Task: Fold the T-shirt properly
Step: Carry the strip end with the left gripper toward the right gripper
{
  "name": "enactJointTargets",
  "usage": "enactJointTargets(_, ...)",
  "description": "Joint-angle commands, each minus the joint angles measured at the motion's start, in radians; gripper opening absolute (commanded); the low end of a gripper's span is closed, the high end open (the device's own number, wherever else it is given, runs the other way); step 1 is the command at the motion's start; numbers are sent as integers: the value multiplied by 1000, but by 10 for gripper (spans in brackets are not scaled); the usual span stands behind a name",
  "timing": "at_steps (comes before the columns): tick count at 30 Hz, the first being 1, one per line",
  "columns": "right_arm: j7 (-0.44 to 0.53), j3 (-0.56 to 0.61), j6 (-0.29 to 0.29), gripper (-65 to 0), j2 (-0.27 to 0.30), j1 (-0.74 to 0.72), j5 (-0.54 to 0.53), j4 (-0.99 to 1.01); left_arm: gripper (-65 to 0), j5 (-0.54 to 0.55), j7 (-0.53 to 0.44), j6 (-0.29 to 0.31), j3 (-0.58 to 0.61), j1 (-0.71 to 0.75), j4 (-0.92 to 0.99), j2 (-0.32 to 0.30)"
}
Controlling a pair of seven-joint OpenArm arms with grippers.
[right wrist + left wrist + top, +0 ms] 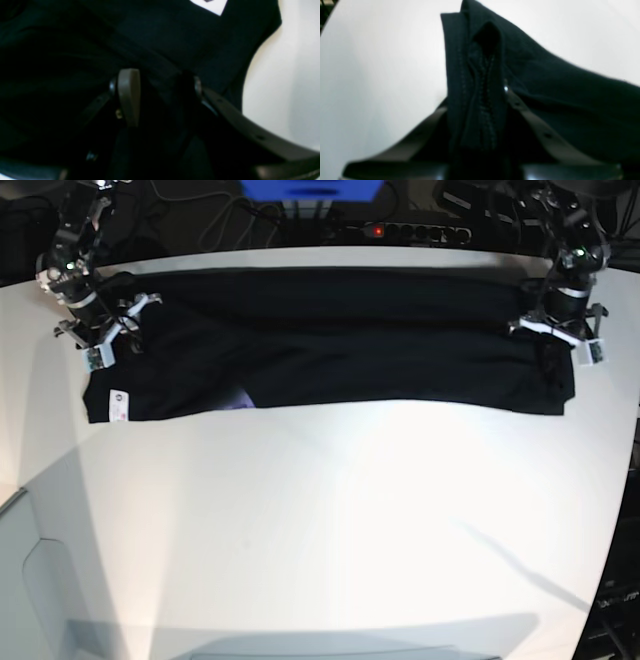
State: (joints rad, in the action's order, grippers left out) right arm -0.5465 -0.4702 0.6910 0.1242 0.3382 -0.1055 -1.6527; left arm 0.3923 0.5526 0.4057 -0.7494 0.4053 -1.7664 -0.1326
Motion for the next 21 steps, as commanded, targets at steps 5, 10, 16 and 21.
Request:
enactJointTargets(5,-28,-3,7,-376,10,-17,30,-4,-650,9,44,-9,-5,-12,-106,8)
enactJointTargets(10,-28,-2,7,-376,10,-18,30,-4,-650,-40,62,-11,17,-12,-160,75)
enactJointTargets(16,-28,0,7,-376,10,-40,30,-4,-650,-287,56,-11,150,-26,-220,222)
enactJointTargets(21,-30,0,7,-376,10,-44,30,-4,-650,-487,50,-11,311,-32,-223,290)
